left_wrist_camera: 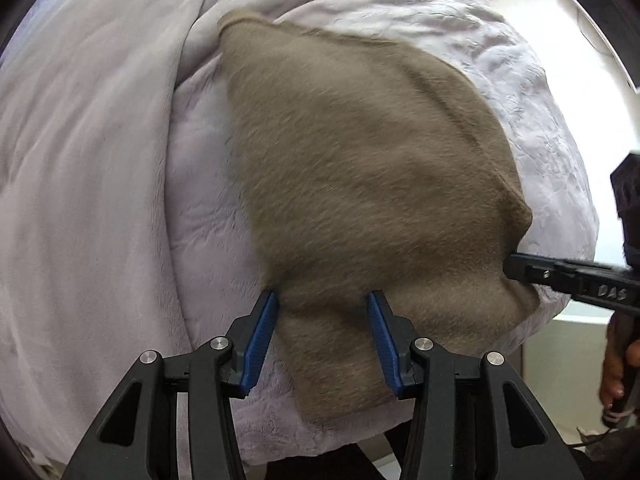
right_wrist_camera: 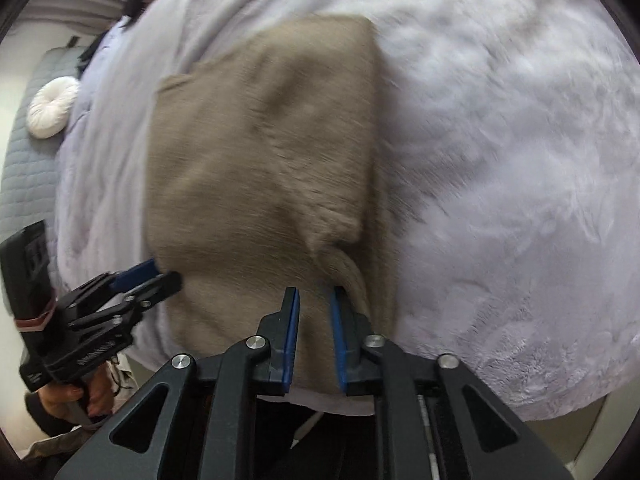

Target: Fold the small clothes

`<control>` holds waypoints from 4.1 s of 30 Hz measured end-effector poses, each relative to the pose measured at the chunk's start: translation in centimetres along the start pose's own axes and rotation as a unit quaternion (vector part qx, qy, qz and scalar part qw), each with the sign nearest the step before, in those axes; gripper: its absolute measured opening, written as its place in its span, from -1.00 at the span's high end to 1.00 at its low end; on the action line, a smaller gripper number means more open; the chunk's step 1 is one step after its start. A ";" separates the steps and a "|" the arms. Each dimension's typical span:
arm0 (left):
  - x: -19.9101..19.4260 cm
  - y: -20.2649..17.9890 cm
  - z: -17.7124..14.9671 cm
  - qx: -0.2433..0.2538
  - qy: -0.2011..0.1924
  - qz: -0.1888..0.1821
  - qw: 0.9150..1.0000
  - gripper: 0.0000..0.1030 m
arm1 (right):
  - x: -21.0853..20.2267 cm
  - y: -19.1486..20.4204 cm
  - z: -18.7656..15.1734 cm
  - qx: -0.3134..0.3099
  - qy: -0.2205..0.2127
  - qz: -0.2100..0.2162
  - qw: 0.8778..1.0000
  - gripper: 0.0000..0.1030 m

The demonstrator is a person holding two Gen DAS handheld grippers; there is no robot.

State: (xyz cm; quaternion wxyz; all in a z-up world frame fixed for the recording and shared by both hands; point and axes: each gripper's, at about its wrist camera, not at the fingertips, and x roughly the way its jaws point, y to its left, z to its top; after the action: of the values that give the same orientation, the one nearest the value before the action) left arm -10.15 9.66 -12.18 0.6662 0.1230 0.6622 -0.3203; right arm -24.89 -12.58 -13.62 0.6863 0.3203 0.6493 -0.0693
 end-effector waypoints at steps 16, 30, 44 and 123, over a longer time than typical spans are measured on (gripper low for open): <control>-0.3 0.1 -0.9 -0.001 0.013 0.018 1.000 0.05 | -1.6 -0.1 -1.3 0.000 -0.005 -0.050 0.999 0.70; -1.5 -0.7 0.5 0.005 0.003 0.040 0.999 0.05 | -4.2 2.0 1.1 0.004 -0.058 -0.045 0.997 0.64; -2.5 -0.9 0.8 0.013 0.000 0.047 0.999 0.05 | -0.9 1.9 3.3 -0.012 -0.013 -0.084 0.996 0.62; -7.8 -0.9 5.0 -0.064 -0.044 0.136 0.988 -0.86 | -5.8 10.2 5.4 -0.036 -0.058 -0.152 0.986 -0.99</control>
State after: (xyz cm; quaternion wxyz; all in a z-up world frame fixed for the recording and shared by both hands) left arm -6.04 8.13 -3.99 0.7381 0.1550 0.6287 -0.1893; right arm -15.90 -9.28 -4.87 0.7156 0.1880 0.6515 -0.1677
